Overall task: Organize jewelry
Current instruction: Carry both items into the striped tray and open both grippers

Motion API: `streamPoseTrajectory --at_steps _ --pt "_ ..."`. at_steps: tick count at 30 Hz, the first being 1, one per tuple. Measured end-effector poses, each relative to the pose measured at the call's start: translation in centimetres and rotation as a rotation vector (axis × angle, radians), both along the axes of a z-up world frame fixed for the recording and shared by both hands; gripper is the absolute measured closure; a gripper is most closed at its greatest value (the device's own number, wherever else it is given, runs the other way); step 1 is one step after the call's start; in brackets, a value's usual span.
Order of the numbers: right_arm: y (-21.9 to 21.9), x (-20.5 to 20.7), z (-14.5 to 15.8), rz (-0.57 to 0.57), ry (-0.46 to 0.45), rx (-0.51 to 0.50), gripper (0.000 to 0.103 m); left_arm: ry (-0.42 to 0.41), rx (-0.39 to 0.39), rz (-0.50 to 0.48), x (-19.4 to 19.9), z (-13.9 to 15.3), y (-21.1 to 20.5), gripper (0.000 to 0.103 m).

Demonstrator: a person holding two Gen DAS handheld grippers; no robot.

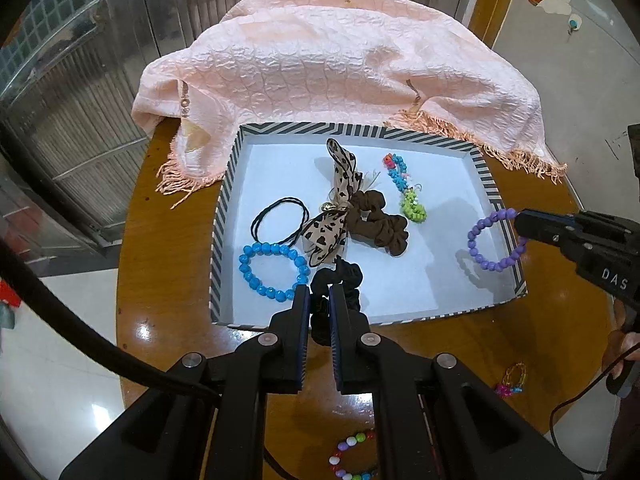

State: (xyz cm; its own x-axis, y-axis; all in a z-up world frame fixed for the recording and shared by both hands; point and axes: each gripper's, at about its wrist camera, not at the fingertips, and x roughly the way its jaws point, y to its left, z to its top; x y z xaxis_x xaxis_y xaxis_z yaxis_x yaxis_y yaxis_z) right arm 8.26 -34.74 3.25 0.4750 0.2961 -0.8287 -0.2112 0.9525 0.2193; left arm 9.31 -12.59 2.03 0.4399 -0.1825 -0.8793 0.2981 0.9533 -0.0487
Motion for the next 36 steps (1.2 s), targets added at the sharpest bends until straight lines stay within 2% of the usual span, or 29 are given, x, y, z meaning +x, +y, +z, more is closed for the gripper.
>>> streamPoseTrajectory --at_steps 7,12,21,28,30,32,36 --pt "0.4 2.4 -2.2 0.010 0.048 -0.009 0.093 0.061 -0.046 -0.016 1.6 -1.2 -1.7 0.093" --pt "-0.4 5.8 -4.5 -0.017 0.092 -0.042 0.093 0.127 -0.085 -0.046 2.7 -2.9 -3.7 0.093" --pt "-4.1 11.5 -7.4 -0.116 0.105 -0.072 0.093 0.208 -0.049 0.021 5.8 -6.9 -4.0 0.093" --pt "-4.8 13.6 -9.4 -0.150 0.121 -0.058 0.093 0.204 0.007 0.040 6.4 -8.1 -3.8 0.093" --pt "-4.8 13.7 -9.7 -0.158 0.121 -0.071 0.090 0.204 0.016 0.054 6.5 -8.3 -3.6 0.093" --pt "-4.8 13.5 -9.5 -0.164 0.113 -0.080 0.081 0.212 0.022 0.061 6.7 -8.5 -3.5 0.092" --pt "-4.8 12.4 -8.4 -0.164 0.082 -0.081 0.071 0.196 0.032 0.068 6.5 -8.5 -3.4 0.082"
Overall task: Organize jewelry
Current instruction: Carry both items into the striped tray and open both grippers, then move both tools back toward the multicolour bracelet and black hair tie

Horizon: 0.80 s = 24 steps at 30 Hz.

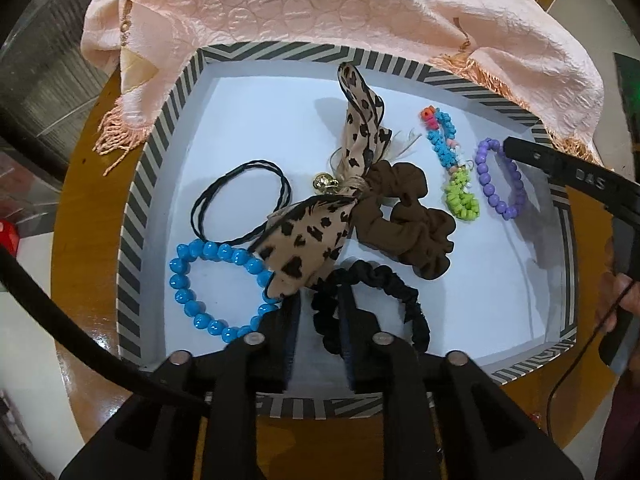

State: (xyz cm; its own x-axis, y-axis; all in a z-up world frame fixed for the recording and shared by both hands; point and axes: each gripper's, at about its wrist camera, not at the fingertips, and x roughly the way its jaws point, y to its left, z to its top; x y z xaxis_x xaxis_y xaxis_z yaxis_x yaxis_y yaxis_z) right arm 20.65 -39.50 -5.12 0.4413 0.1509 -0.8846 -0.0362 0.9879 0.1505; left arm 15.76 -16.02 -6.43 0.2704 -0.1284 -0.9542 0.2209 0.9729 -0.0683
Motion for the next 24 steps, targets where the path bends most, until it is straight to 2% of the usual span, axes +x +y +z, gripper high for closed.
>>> streamPoseTrajectory --at_steps 5,13,19,24 --pt "0.6 -2.3 2.1 0.008 -0.043 -0.012 0.061 -0.032 -0.005 -0.008 -1.0 1.4 0.4 0.078" --pt "2.2 -6.8 4.7 0.013 -0.079 0.003 0.052 -0.129 0.008 -0.007 -3.6 4.8 1.8 0.078" --pt "3.8 -10.0 5.4 0.044 -0.076 -0.014 0.051 -0.170 0.042 -0.005 -5.7 5.8 3.3 0.078" --pt "4.8 -12.4 5.8 0.053 -0.083 -0.028 0.051 -0.173 0.050 0.002 -7.4 6.1 4.8 0.078"
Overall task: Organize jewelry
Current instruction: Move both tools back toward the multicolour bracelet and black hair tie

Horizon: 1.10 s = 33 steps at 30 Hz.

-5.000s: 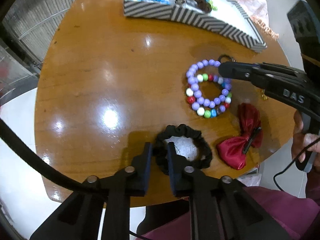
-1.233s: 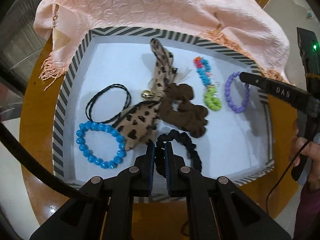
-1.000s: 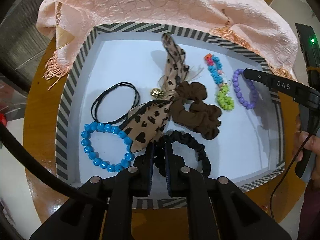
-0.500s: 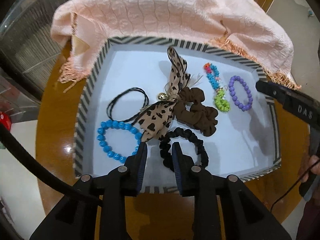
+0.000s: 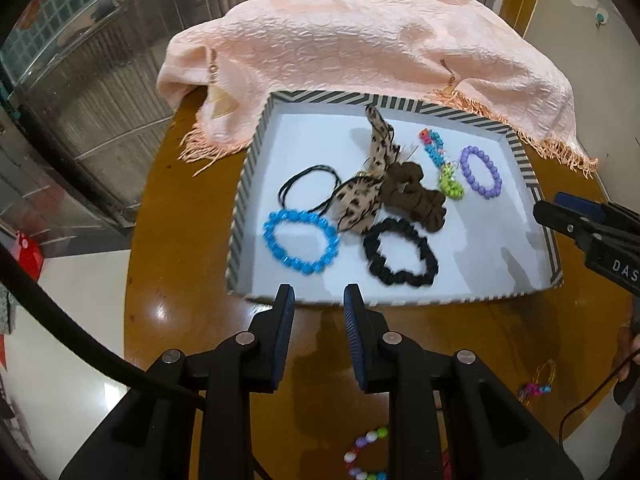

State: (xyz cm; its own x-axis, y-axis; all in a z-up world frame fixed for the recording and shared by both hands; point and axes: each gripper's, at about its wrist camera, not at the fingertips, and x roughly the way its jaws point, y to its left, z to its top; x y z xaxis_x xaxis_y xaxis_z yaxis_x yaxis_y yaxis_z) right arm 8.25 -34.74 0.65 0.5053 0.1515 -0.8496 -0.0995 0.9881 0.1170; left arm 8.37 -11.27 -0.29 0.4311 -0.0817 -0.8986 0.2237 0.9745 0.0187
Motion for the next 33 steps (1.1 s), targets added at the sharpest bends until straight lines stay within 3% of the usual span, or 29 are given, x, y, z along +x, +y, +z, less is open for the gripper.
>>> streamPoseTrajectory --at_steps 17,33 --pt "3.1 -5.5 0.3 0.002 0.001 -0.061 0.049 0.006 -0.002 0.027 -4.6 0.6 5.1 0.078" --pt "3.9 -9.7 0.4 -0.007 0.003 -0.075 0.048 0.038 -0.016 0.003 -8.2 -0.3 6.4 0.078"
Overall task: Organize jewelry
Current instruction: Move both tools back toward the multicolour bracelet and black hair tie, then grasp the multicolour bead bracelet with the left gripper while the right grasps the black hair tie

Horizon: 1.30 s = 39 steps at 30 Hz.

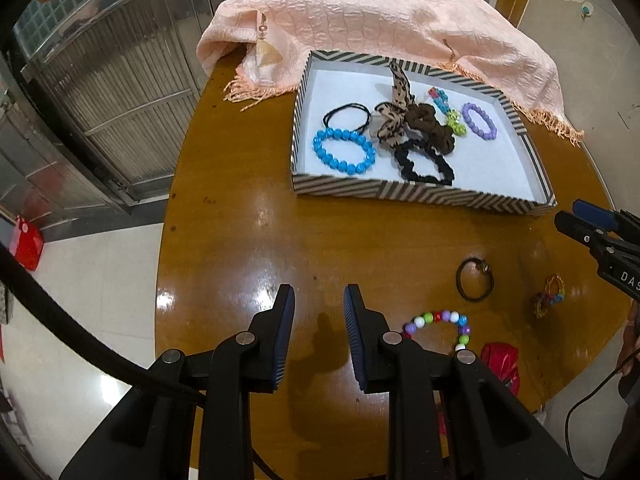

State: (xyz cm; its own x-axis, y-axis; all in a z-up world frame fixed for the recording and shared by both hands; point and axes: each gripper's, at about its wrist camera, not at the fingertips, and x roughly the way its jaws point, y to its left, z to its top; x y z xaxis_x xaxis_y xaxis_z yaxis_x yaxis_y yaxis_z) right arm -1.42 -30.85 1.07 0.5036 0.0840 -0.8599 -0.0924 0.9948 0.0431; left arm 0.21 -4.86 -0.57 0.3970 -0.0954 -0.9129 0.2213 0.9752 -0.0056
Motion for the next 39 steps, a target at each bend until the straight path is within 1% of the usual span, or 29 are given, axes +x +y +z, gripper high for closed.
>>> streamPoseTrajectory --at_steps 5,10,13,15,18,22,27,30,33,36,39 --pt "-0.7 -1.6 -0.1 -0.014 0.007 0.003 0.048 0.042 -0.041 -0.011 -1.0 -0.8 0.3 0.078" --pt "-3.0 -3.9 -0.4 -0.061 0.015 0.010 0.046 0.089 -0.109 -0.046 -2.1 -1.9 0.3 0.078" --pt "-4.4 -5.0 -0.9 -0.090 0.023 0.025 0.045 0.133 -0.144 -0.061 -2.5 -3.1 -0.1 0.077" --pt "-5.2 -5.8 -1.3 -0.098 0.031 0.046 0.045 0.155 -0.155 -0.069 -2.7 -3.7 -0.5 0.077" --pt "-5.3 -6.4 -1.8 -0.086 0.044 0.048 0.045 0.182 -0.162 -0.078 -2.9 -4.7 -1.2 0.076" --pt "-3.6 -5.9 -2.2 -0.032 0.048 0.075 0.046 0.206 -0.152 -0.087 -3.1 -5.9 -2.0 0.076" --pt "0.8 -4.2 -3.6 0.079 0.063 0.045 0.046 0.210 -0.139 -0.084 -2.9 -6.5 -2.6 0.076" --pt "2.6 -3.3 -4.8 0.122 0.084 0.038 0.046 0.194 -0.126 -0.076 -2.7 -6.6 -3.0 0.076" --pt "3.7 -2.3 -5.7 0.139 0.091 0.021 0.047 0.193 -0.113 -0.067 -2.6 -6.9 -3.2 0.075" --pt "4.5 -1.3 -6.7 0.153 0.105 0.018 0.053 0.199 -0.099 -0.076 -2.7 -7.2 -3.7 0.074" --pt "4.8 -0.5 -7.5 0.167 0.118 0.007 0.059 0.187 -0.068 -0.088 -2.8 -7.3 -4.4 0.073"
